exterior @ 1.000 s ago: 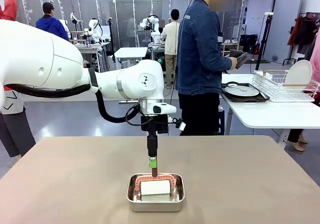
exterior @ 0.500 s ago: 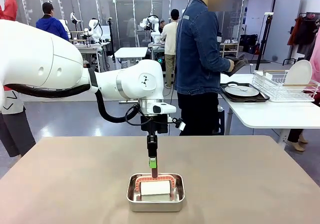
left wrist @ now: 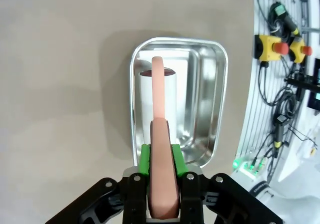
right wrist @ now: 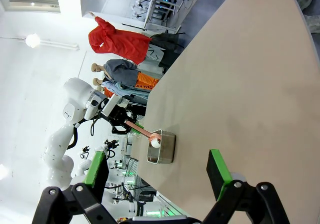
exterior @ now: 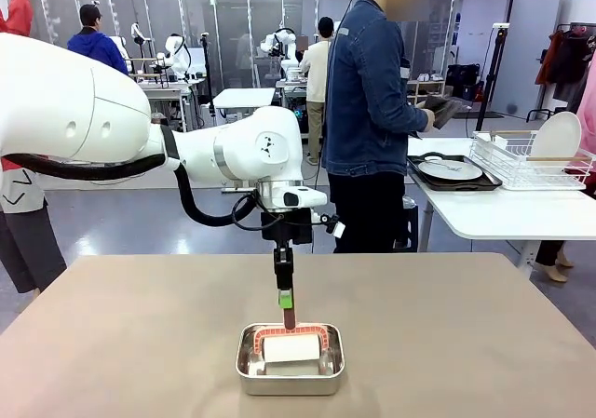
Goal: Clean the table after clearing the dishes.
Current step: When the right (or left) Handle tray is removed, use the right hand (or left hand) to clean the right (or left) side of the table with the Lint Roller.
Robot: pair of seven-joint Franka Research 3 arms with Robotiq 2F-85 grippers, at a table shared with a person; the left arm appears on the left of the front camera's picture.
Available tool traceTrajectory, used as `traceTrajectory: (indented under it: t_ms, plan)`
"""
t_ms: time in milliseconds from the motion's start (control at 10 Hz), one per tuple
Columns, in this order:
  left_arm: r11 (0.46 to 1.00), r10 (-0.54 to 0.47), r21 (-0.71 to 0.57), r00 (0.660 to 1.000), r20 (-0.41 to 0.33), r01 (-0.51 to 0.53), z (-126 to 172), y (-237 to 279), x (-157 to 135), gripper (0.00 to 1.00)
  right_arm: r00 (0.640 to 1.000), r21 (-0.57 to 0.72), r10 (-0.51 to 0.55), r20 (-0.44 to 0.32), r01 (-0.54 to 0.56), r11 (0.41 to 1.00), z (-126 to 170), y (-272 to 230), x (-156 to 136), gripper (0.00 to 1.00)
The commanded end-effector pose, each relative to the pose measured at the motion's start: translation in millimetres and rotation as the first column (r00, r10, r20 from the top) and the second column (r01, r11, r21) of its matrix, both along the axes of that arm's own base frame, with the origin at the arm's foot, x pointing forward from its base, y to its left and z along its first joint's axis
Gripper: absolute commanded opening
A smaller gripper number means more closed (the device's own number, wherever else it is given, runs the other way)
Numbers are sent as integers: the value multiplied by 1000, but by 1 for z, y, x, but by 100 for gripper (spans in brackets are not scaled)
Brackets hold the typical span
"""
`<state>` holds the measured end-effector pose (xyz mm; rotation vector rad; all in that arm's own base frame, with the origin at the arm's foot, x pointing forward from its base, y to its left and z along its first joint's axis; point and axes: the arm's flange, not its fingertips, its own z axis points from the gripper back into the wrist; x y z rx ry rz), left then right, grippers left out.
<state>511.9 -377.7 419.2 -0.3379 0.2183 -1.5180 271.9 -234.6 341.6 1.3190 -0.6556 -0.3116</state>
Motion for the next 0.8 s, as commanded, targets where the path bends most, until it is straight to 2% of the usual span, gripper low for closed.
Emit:
traceTrajectory:
  t_ms: [0, 100, 200, 300, 400, 500, 600, 700]
  plan:
    - [994, 97, -48, 995, 31, -95, 34, 18, -31, 0, 1000, -4, -9, 10, 9, 1000, 2, 0, 0, 100]
    - [985, 171, -43, 984, 58, -168, 56, 28, -45, 18, 1000, -4, -9, 10, 9, 1000, 2, 0, 0, 100]
    - [958, 286, -65, 955, 76, -281, 77, 45, -58, 18, 1000, -4, -9, 10, 9, 1000, 2, 0, 0, 100]
    - [900, 431, -122, 898, 95, -419, 95, 70, -67, 18, 1000, -4, -9, 10, 9, 1000, 2, 0, 0, 100]
    - [792, 596, -207, 801, 56, -574, 106, 106, -74, 18, 1000, -4, -9, 10, 9, 1000, 2, 0, 0, 100]
    - [646, 744, -264, 668, 11, -716, 108, 141, -77, 18, 1000, -4, -9, 10, 9, 1000, 2, 0, 0, 100]
    - [450, 873, -297, 484, -51, -842, 105, 178, -79, 18, 1000, -4, -9, 10, 9, 1000, 2, 0, 0, 100]
    - [283, 941, -293, 323, -97, -913, 96, 213, -81, 18, 1000, -4, -9, 10, 9, 1000, 2, 0, 0, 100]
